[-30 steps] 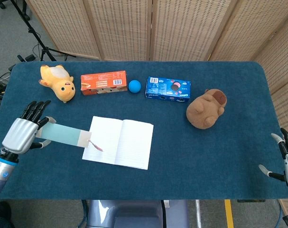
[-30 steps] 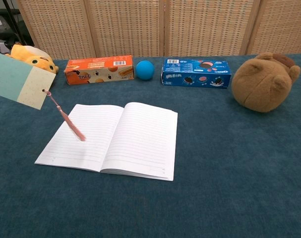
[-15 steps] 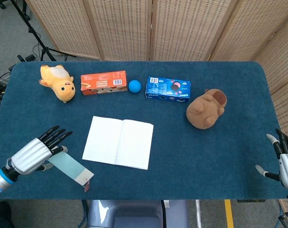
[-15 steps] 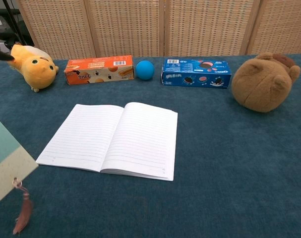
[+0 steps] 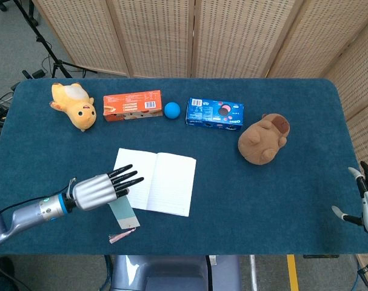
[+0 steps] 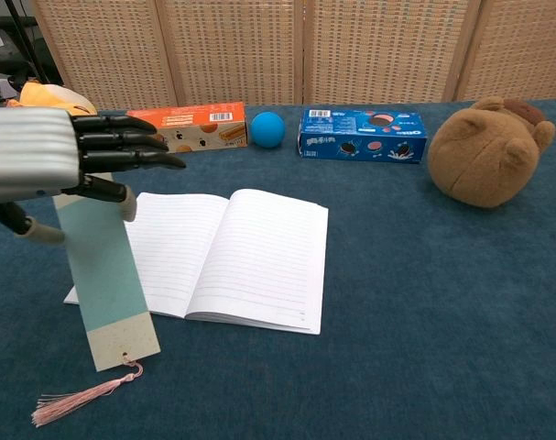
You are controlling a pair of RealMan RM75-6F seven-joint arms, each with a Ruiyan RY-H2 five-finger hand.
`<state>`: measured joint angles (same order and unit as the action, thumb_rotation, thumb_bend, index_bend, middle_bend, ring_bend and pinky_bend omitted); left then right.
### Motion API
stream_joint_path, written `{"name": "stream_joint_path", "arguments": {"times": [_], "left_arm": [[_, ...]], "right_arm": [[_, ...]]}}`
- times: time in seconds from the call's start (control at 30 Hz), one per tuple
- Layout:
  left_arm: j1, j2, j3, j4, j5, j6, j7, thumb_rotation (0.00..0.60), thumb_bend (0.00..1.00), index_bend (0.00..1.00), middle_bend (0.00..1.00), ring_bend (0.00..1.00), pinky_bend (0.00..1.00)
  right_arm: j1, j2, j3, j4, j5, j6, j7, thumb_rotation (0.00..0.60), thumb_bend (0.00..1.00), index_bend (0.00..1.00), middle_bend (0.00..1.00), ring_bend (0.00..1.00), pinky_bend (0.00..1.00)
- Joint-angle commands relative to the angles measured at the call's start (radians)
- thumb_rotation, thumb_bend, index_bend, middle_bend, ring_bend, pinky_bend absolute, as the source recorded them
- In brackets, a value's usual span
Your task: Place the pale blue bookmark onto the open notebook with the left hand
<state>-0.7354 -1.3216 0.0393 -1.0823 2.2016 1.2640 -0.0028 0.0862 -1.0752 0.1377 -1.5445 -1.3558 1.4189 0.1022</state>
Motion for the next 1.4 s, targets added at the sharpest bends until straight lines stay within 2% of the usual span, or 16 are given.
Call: {"name": "stream_joint_path", "arguments": {"times": [0.03, 0.37, 0.63, 0.93, 1.0, 1.17, 1.4], "left_arm": [[-0.081, -0.106, -0.013, 0.149, 0.003, 0.041, -0.083, 0.600, 0.02, 0.62, 0.00, 0.00, 0.00], [-0.185, -0.251, 0.040, 0.451, 0.031, 0.130, -0.173, 0.600, 0.00, 0.62, 0.00, 0.00, 0.00], [-0.255, -0.365, 0.104, 0.673, 0.033, 0.113, -0.168, 0.600, 0.00, 0.57, 0.00, 0.00, 0.00], [-0.280, -0.456, 0.147, 0.793, -0.014, 0.122, -0.170, 0.600, 0.00, 0.47, 0.00, 0.00, 0.00], [-0.284, -0.471, 0.160, 0.812, -0.021, 0.128, -0.160, 0.600, 0.00, 0.41, 0.00, 0.00, 0.00], [-0.291, -0.487, 0.180, 0.839, -0.051, 0.131, -0.156, 0.600, 0.00, 0.17, 0.00, 0.00, 0.00], [-0.288, -0.477, 0.190, 0.843, -0.095, 0.157, -0.164, 0.600, 0.00, 0.13, 0.00, 0.00, 0.00]], "right_arm": [[0.004, 0.002, 0.008, 0.009, 0.016, -0.013, 0.010, 0.600, 0.04, 0.11, 0.00, 0.00, 0.00], [0.012, 0.002, 0.020, 0.026, 0.050, -0.040, 0.023, 0.600, 0.04, 0.11, 0.00, 0.00, 0.00], [0.015, 0.000, 0.026, 0.033, 0.065, -0.050, 0.022, 0.600, 0.04, 0.11, 0.00, 0.00, 0.00], [0.018, -0.004, 0.031, 0.040, 0.081, -0.063, 0.021, 0.600, 0.04, 0.11, 0.00, 0.00, 0.00], [0.019, -0.004, 0.031, 0.040, 0.084, -0.065, 0.019, 0.600, 0.04, 0.11, 0.00, 0.00, 0.00], [0.020, -0.003, 0.033, 0.041, 0.088, -0.071, 0.022, 0.600, 0.04, 0.11, 0.00, 0.00, 0.00], [0.018, 0.000, 0.034, 0.041, 0.087, -0.068, 0.031, 0.600, 0.04, 0.11, 0.00, 0.00, 0.00]]}}
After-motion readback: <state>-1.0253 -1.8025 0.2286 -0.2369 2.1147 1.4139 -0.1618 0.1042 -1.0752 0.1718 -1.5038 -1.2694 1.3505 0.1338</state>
